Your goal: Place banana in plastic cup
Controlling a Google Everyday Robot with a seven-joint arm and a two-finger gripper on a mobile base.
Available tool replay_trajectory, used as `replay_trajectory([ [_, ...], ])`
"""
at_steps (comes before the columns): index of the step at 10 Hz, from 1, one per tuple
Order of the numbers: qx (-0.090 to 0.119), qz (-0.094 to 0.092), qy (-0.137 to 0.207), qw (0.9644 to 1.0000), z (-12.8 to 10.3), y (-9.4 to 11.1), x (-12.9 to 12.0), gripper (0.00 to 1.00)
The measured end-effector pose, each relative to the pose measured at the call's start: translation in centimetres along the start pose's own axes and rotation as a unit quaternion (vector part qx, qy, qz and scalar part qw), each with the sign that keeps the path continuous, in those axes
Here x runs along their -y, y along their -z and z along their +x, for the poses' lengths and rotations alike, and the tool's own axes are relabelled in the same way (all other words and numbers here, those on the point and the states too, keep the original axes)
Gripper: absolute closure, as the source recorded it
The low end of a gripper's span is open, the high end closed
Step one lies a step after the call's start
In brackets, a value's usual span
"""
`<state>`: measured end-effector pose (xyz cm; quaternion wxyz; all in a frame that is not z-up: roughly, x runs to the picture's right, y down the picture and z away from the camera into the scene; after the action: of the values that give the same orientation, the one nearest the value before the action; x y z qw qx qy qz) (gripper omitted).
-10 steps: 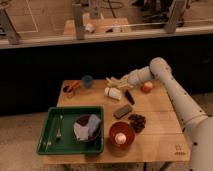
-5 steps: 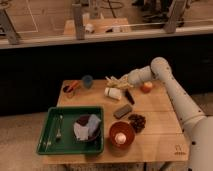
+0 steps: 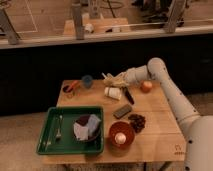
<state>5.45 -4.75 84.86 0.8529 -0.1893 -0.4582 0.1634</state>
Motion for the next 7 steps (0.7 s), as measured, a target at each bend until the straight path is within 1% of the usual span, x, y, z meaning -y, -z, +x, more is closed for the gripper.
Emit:
replay_trajectory([
  [1,0.014,0.003,-0.001,0.9999,-0.8,-1.2,0.7,1.0],
  [2,0.023,0.004,-0.001,0.9997,-1.4,-2.3,1.2,1.0],
  [4,0.045,0.007,-0.002,0.9989,-3.0,-5.7,2.8,1.0],
  [7,0.074,0.033,-0.026,0.9964,-2.8,-8.1,6.3,1.0],
])
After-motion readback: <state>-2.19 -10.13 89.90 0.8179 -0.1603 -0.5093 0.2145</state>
